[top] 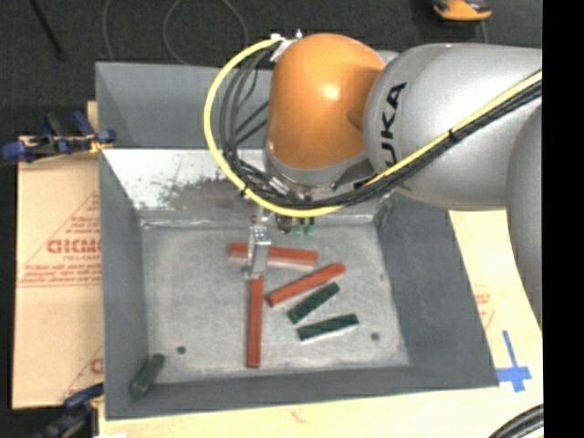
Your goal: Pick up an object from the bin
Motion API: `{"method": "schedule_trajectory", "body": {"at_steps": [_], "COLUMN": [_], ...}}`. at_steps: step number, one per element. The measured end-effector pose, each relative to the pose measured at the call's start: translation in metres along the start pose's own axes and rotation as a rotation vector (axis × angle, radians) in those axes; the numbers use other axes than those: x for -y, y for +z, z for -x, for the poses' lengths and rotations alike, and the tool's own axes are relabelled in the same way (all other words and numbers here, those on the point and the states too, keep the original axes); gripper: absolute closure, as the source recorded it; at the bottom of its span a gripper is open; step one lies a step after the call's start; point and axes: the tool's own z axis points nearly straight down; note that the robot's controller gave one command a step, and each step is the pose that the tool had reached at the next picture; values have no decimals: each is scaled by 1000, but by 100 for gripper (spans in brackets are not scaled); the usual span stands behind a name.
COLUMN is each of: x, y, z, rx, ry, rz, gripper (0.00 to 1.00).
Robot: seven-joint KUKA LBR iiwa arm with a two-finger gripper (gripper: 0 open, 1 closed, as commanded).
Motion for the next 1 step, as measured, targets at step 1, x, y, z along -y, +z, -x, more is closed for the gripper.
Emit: {"method": "schedule_trajectory", "body": {"at_steps": [1], "x": [28], "y": [118], "z": [34], "rx": [-7], "ry": [134], "rz": [-3], "gripper": [0]}}
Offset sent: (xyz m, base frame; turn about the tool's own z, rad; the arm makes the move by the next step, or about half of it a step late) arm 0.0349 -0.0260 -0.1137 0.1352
